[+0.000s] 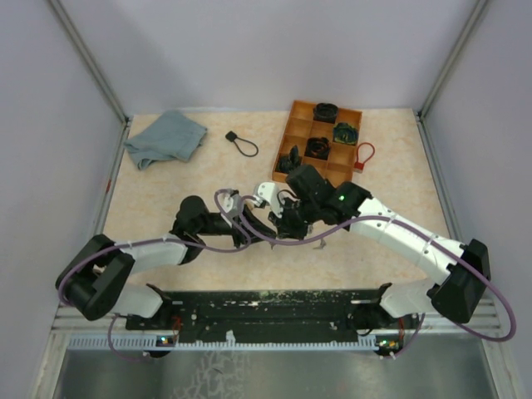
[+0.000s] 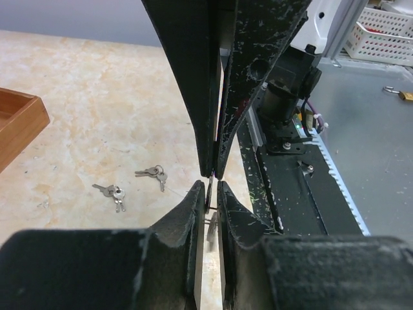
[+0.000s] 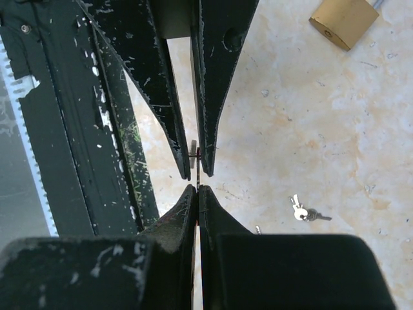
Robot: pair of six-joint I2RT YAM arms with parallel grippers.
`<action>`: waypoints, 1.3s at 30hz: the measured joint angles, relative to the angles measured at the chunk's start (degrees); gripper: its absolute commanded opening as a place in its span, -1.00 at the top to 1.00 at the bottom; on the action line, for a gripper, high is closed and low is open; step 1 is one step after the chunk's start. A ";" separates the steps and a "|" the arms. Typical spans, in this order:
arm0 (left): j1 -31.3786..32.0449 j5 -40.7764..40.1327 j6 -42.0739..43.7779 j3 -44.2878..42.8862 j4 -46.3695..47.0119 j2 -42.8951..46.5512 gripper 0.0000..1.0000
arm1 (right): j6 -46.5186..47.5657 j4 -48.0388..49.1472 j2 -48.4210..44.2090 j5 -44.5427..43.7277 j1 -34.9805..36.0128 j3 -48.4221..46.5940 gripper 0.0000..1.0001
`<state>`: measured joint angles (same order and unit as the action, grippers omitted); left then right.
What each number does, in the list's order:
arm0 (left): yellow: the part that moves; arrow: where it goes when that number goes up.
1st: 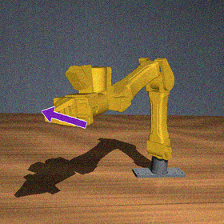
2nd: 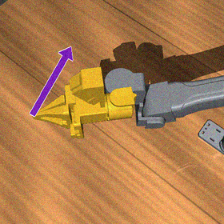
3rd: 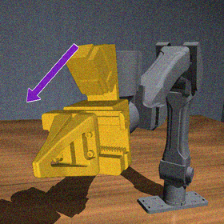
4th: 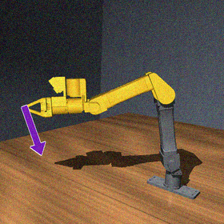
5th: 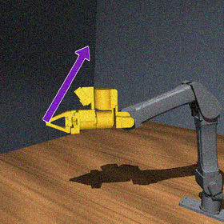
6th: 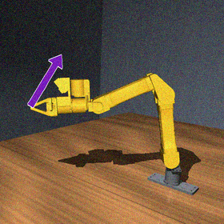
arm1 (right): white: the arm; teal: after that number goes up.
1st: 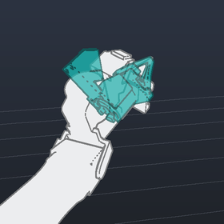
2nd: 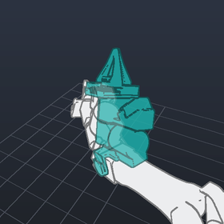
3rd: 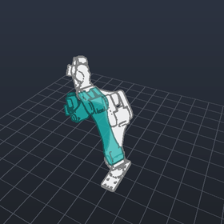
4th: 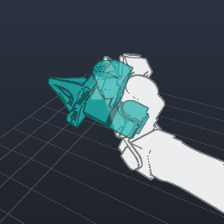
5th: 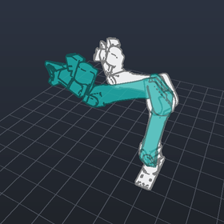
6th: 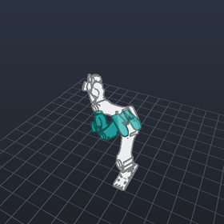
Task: Unlock with the key
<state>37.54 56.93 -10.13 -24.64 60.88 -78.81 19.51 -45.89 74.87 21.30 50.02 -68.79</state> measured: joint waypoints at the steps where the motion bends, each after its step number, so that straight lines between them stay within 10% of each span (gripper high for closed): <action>1: 0.00 0.15 0.11 -0.24 -0.37 -0.15 0.66 | 0.02 0.04 0.00 0.00 0.02 0.00 1.00; 10: 0.13 1.20 2.38 -1.40 -4.28 0.07 1.00 | 0.00 0.24 -0.13 0.13 0.11 0.13 1.00; 17: 0.24 -0.04 2.08 -0.63 -4.17 2.03 1.00 | -0.50 3.96 -2.29 0.13 0.11 2.03 0.62; 39: 0.35 -18.27 -11.69 10.36 21.07 4.90 1.00 | -15.80 52.59 -25.66 1.33 -3.30 34.84 0.28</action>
<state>37.89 38.65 -21.82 -14.28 81.95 -73.91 3.70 6.70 49.21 22.63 46.72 -33.95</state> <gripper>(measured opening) 0.008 0.358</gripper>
